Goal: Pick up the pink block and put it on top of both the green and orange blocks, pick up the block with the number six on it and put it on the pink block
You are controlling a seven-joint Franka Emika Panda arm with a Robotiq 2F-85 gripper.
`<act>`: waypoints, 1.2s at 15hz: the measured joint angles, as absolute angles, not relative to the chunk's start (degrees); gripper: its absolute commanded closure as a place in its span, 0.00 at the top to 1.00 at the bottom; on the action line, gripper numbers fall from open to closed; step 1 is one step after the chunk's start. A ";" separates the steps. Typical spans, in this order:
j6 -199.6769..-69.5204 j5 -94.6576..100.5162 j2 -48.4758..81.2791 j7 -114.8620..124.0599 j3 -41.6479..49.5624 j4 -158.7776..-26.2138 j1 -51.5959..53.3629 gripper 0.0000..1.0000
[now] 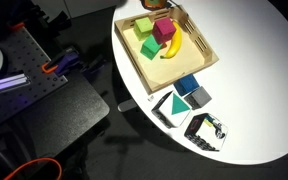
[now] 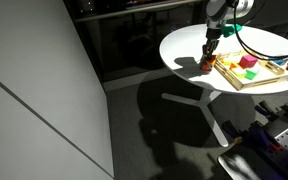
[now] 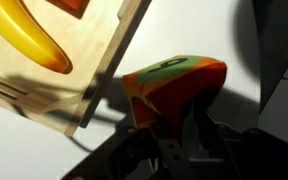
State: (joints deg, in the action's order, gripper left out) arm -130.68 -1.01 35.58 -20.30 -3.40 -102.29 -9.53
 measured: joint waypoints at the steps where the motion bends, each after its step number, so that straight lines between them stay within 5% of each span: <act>1: -130.61 -1.01 34.99 -20.29 -3.36 -102.37 -9.53 0.11; 18: -130.40 -1.01 16.47 -19.77 1.70 -117.23 -9.77 0.11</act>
State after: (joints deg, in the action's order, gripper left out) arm -130.40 -1.01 16.47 -19.77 1.70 -117.23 -9.77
